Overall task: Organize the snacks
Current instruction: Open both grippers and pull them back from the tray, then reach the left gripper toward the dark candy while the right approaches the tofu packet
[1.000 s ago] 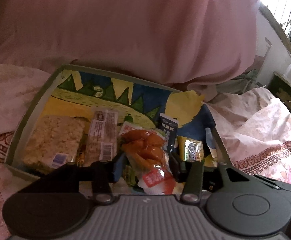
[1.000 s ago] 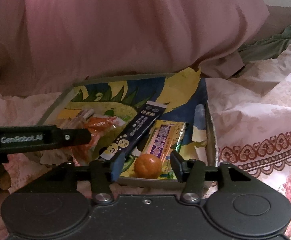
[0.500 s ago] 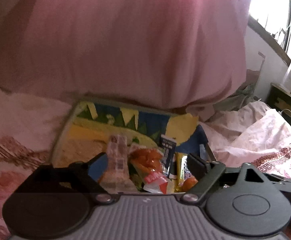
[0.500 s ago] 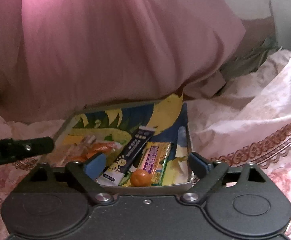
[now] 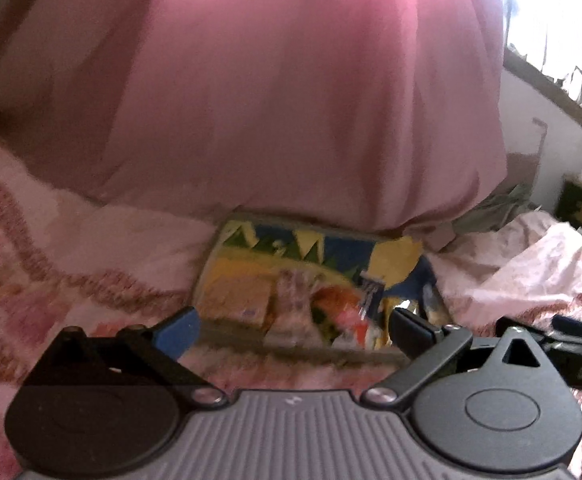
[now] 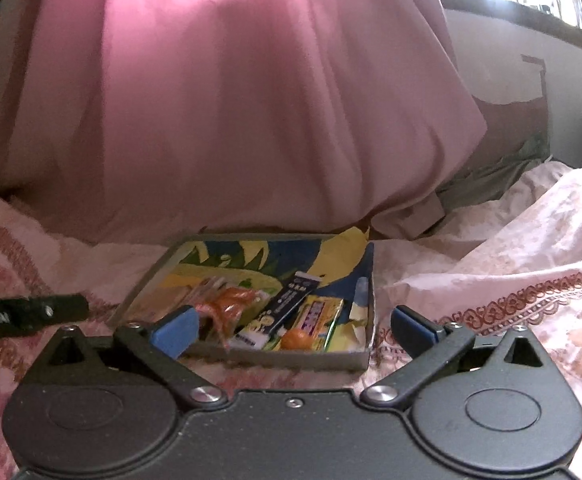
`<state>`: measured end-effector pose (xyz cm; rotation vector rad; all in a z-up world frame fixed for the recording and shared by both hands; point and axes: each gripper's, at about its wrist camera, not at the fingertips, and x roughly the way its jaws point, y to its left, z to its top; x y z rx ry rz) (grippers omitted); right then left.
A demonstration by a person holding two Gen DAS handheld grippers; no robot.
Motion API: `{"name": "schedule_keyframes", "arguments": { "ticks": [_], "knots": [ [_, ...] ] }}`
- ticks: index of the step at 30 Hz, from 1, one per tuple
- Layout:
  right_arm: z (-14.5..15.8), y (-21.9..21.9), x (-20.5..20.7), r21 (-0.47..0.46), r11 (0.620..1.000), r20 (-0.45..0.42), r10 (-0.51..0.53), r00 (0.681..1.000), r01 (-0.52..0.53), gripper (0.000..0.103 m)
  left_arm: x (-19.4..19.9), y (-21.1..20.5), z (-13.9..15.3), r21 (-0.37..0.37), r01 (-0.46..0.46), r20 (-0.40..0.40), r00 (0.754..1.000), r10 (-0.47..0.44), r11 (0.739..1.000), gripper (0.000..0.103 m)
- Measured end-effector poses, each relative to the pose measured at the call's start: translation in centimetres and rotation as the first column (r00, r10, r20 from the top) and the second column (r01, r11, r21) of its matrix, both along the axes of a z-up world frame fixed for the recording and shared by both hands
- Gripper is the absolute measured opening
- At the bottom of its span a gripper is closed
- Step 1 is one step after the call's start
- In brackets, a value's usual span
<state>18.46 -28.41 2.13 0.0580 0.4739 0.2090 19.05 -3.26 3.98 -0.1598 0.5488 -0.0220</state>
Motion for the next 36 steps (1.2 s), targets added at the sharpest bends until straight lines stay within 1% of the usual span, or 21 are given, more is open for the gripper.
{"name": "schedule_keyframes", "arguments": {
  "ticks": [6, 10, 15, 20, 23, 29, 33, 36],
  "knots": [
    [-0.2, 0.7, -3.5, -0.035, 0.999, -0.027, 0.019, 0.999, -0.020, 0.102, -3.4, 0.5, -1.5, 0.067, -0.015, -0.085, 0.996, 0.020, 0.998, 0.103],
    [-0.4, 1.0, -5.1, -0.036, 0.999, -0.044, 0.011, 0.999, -0.013, 0.102, -5.3, 0.4, -1.7, 0.104, -0.019, -0.099, 0.995, 0.029, 0.994, 0.103],
    [-1.1, 1.4, -6.8, -0.046, 0.999, -0.081, -0.004, 0.997, 0.000, 0.102, -7.5, 0.2, -2.3, 0.121, -0.011, -0.140, 0.990, 0.028, 0.993, 0.103],
    [-1.5, 2.0, -8.3, -0.079, 0.997, -0.100, -0.014, 0.995, 0.007, 0.102, -9.2, 0.2, -2.7, 0.135, -0.030, -0.182, 0.982, 0.054, 0.990, 0.103],
    [-1.8, 2.1, -8.7, -0.085, 0.996, -0.130, -0.028, 0.991, 0.017, 0.102, -9.9, 0.4, -2.8, 0.139, -0.044, -0.196, 0.978, 0.071, 0.989, 0.103],
    [-2.3, 2.0, -9.1, -0.085, 0.996, -0.173, -0.046, 0.984, 0.031, 0.102, -10.7, 0.8, -2.9, 0.167, -0.071, -0.214, 0.971, 0.106, 0.983, 0.103],
    [-2.8, 2.2, -8.9, -0.104, 0.994, -0.218, -0.049, 0.975, 0.027, 0.102, -10.9, 1.2, -3.1, 0.167, -0.092, -0.245, 0.960, 0.132, 0.982, 0.103],
    [-2.9, 2.4, -8.9, -0.118, 0.993, -0.233, -0.045, 0.971, 0.018, 0.102, -11.0, 1.5, -3.3, 0.154, -0.112, -0.270, 0.951, 0.151, 0.982, 0.103]
  ]
}}
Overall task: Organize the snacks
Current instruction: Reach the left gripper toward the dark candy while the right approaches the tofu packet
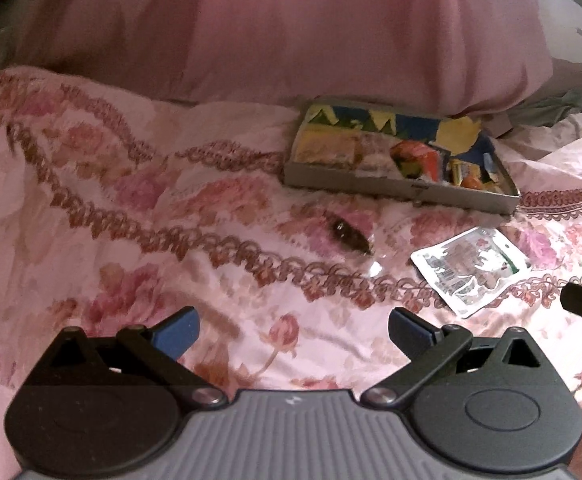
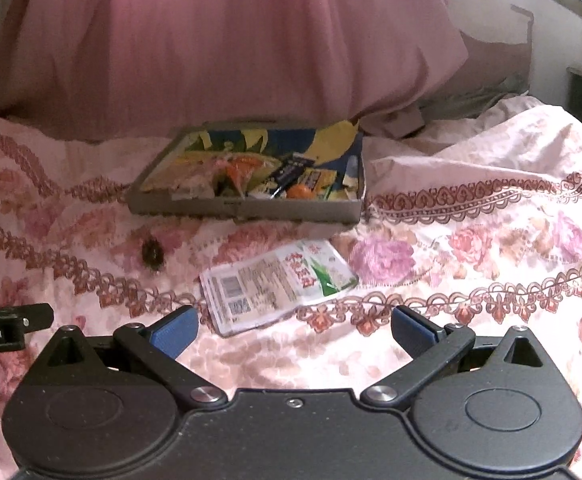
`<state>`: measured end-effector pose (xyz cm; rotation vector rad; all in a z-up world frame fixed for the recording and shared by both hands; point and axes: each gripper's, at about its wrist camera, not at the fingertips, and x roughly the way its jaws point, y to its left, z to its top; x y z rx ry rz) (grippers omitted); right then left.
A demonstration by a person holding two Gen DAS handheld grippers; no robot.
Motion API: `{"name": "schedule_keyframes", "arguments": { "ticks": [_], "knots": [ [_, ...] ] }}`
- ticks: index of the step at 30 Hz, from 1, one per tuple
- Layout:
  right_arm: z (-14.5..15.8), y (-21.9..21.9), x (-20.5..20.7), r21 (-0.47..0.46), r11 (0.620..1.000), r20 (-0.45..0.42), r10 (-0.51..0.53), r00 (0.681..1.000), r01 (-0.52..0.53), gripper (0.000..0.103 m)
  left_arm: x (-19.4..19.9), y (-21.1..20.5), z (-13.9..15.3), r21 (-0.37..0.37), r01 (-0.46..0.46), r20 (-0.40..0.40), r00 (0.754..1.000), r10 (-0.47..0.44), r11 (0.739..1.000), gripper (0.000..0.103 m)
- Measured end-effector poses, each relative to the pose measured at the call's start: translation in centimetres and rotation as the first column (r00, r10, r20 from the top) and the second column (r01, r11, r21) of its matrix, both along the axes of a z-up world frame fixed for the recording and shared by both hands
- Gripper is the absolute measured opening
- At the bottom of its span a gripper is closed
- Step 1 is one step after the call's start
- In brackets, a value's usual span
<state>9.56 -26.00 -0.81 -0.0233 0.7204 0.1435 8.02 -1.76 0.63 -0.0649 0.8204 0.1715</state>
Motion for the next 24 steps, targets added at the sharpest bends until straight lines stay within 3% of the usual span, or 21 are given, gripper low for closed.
{"name": "schedule_keyframes", "arguments": {
  "ticks": [9, 24],
  "knots": [
    [-0.1, 0.5, 0.0, -0.015, 1.000, -0.009, 0.028, 1.000, -0.028, 0.102, -0.3, 0.7, -0.2, -0.031, -0.039, -0.015, 0.999, 0.038, 0.999, 0.103],
    [-0.9, 1.3, 1.1, -0.006, 0.999, -0.063, 0.048, 0.997, -0.049, 0.102, 1.0, -0.2, -0.8, -0.044, 0.004, -0.039, 0.999, -0.006, 0.999, 0.103]
  ]
}}
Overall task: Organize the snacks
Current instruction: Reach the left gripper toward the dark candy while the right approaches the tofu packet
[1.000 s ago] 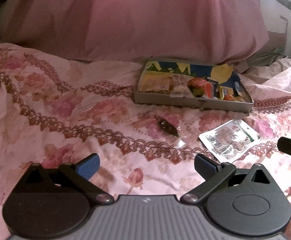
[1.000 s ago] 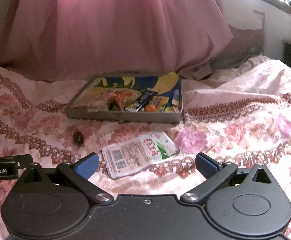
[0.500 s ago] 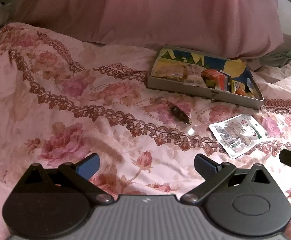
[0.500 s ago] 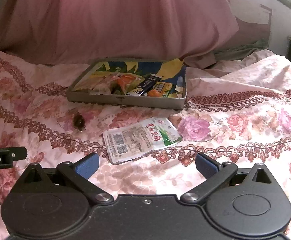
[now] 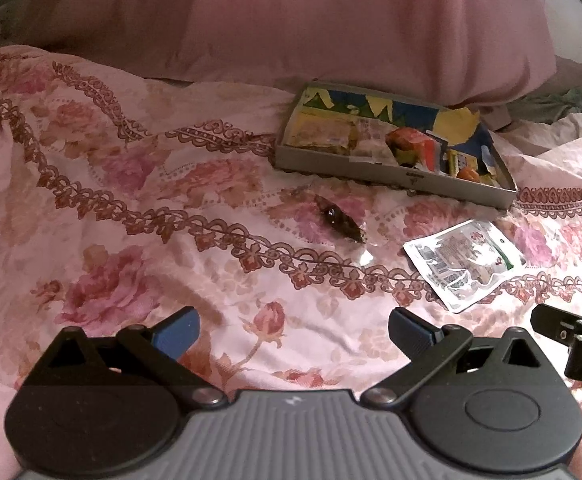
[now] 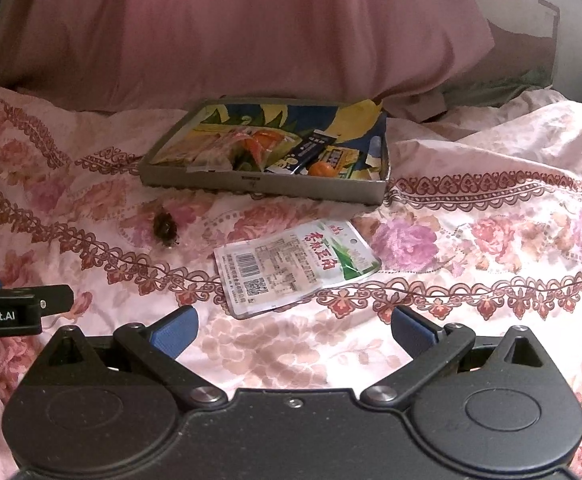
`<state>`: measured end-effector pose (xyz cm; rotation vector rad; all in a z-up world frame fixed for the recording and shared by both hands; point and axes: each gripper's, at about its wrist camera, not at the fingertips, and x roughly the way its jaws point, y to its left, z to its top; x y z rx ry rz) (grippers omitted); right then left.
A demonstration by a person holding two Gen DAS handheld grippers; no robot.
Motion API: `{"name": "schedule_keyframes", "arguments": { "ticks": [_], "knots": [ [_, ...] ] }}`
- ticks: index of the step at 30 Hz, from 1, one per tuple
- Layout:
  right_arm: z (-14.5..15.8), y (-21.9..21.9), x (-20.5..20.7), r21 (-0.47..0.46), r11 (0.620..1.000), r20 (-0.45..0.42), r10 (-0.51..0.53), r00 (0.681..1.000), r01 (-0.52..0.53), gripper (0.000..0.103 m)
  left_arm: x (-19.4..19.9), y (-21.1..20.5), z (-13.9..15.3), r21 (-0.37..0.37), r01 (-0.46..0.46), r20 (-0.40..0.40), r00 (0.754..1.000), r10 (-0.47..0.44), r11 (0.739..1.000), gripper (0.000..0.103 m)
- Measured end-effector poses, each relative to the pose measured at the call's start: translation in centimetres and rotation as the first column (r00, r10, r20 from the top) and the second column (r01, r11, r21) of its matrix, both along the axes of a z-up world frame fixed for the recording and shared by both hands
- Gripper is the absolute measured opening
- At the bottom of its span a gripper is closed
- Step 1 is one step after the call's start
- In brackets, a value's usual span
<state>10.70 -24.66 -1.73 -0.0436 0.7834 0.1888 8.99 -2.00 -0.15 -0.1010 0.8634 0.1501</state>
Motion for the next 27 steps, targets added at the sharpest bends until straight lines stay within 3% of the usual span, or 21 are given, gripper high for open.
{"name": "schedule_keyframes", "arguments": {
  "ticks": [15, 27],
  "knots": [
    [-0.6, -0.5, 1.6, 0.053, 0.998, -0.037, -0.019, 0.999, 0.021, 0.102, 2.6, 0.1, -0.8, -0.022, 0.014, -0.039, 0.999, -0.015, 1.000, 0.103],
    [-0.7, -0.9, 3.6, 0.051, 0.998, -0.050, -0.024, 0.998, 0.027, 0.102, 5.4, 0.1, -1.0, 0.027, 0.048, -0.050, 0.998, -0.047, 0.998, 0.103]
  ]
}}
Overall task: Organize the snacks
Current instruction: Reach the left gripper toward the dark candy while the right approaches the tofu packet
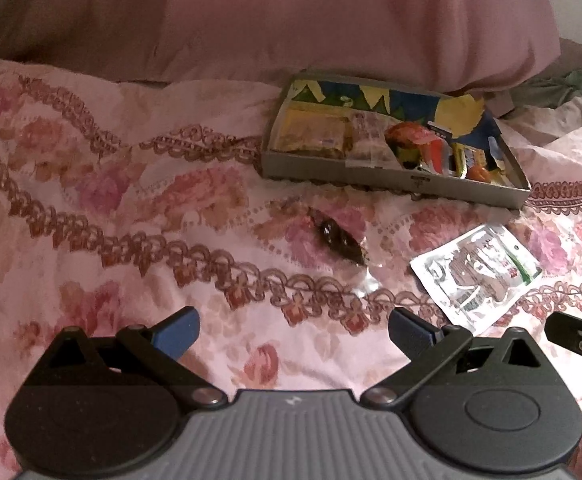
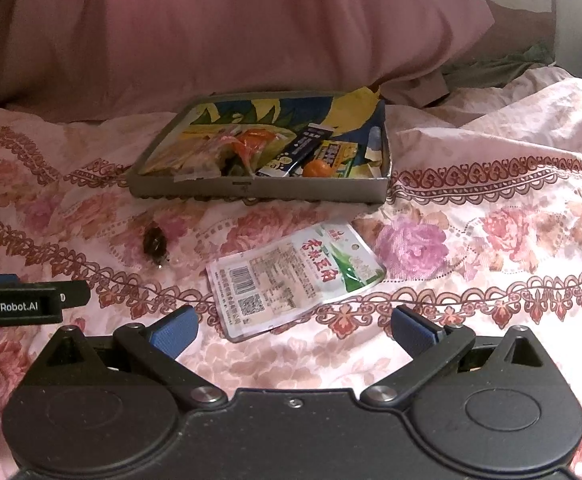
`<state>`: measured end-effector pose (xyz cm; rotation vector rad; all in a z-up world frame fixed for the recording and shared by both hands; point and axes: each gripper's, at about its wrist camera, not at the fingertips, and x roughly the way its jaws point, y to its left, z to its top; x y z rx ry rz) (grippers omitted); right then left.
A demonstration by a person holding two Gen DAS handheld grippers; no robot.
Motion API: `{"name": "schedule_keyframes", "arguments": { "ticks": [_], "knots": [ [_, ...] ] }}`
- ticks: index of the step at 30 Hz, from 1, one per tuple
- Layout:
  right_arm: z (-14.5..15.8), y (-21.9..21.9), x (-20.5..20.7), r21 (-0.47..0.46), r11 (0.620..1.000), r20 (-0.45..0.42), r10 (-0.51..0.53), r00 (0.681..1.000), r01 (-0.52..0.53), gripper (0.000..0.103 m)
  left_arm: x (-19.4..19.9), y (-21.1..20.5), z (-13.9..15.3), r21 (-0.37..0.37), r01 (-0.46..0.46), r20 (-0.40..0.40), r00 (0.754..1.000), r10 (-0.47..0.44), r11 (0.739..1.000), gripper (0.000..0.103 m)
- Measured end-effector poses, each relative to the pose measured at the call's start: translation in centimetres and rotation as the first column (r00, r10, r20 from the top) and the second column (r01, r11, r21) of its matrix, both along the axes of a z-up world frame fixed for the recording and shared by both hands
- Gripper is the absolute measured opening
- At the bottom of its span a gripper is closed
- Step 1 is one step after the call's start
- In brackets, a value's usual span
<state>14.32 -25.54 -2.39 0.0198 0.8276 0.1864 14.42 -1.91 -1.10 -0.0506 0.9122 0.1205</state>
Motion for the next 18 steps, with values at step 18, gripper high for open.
{"name": "schedule_keyframes", "arguments": {
  "ticks": [18],
  "knots": [
    [-2.3, -0.2, 5.9, -0.027, 0.999, -0.145, 0.033, 0.989, -0.037, 0.102, 7.5, -0.4, -0.2, -0.027, 0.079, -0.091, 0.993, -0.082, 0.996, 0.103]
  ]
}}
